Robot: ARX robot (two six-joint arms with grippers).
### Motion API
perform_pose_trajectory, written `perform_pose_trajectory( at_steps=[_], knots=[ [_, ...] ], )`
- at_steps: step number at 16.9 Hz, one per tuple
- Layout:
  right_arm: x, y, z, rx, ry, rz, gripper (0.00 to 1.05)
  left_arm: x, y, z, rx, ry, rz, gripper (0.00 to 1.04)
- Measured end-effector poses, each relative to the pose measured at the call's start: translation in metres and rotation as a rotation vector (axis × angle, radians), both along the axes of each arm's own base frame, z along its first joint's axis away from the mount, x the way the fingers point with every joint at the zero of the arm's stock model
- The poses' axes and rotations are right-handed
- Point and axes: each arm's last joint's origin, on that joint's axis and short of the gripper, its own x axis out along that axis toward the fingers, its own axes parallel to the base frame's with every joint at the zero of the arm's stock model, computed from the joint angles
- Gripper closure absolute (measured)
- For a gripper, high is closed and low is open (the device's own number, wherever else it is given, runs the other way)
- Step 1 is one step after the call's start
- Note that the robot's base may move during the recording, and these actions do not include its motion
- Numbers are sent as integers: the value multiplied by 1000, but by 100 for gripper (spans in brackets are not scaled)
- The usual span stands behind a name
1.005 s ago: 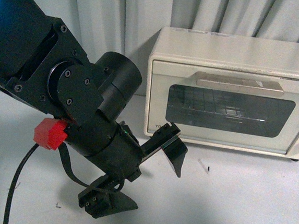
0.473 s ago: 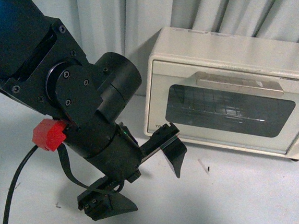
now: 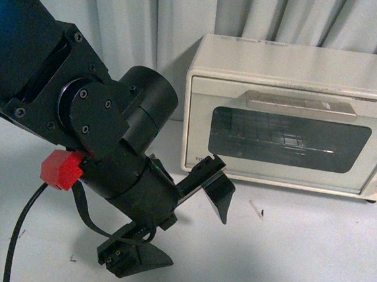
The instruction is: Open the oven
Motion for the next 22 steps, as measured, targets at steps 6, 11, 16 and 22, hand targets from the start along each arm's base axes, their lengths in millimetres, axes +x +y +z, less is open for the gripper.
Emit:
perform_pose_trajectory(
  at_steps=[6, 11, 16, 22],
  knots=[
    [62, -6, 49, -29, 76, 18, 23, 0, 0, 0, 0, 1, 0, 7],
    [116, 18, 59, -31, 167, 71, 73, 0, 0, 0, -2, 3, -1, 7],
    [168, 53, 43, -35, 237, 107, 103, 0, 0, 0, -3, 3, -1, 7],
    [205, 84, 27, -90, 297, 143, 103, 0, 0, 0, -4, 3, -1, 7]
  ],
)
